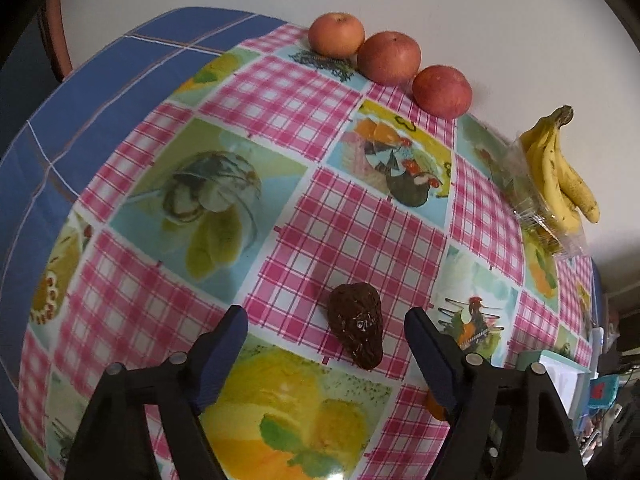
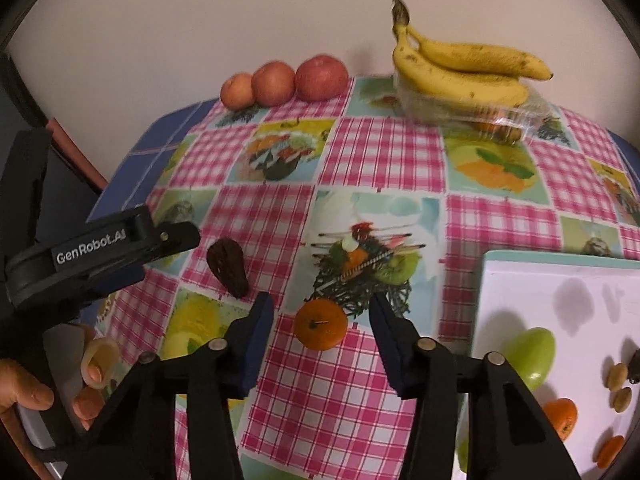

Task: Organize fruits
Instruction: 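Grasp the dark date with the left tool while the right tool grasps the mandarin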

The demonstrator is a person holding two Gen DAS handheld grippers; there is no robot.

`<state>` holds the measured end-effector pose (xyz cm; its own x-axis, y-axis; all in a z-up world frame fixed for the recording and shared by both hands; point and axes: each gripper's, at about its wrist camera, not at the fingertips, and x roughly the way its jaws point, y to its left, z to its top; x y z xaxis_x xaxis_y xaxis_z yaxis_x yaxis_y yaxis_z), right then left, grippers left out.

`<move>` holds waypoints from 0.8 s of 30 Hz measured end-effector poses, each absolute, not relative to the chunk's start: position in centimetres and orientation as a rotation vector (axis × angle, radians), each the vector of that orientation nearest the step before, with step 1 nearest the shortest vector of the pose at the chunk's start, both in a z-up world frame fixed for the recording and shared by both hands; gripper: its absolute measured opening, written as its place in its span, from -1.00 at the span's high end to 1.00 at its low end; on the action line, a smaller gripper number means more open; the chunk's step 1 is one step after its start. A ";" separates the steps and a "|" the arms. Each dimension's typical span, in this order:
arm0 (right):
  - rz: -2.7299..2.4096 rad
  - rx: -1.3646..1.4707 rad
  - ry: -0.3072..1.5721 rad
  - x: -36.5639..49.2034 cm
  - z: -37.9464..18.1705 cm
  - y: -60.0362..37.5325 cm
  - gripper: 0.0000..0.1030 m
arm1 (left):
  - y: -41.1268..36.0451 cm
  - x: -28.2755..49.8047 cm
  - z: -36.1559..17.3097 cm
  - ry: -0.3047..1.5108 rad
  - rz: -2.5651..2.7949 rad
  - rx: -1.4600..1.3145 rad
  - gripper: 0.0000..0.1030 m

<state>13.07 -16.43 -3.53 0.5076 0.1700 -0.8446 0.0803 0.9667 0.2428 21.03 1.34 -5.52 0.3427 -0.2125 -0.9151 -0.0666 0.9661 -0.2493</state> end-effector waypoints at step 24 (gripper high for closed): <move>0.089 0.319 1.128 13.9 -7.2 -16.4 0.20 | 1.2 21.6 -7.6 1.244 -0.094 -0.260 0.28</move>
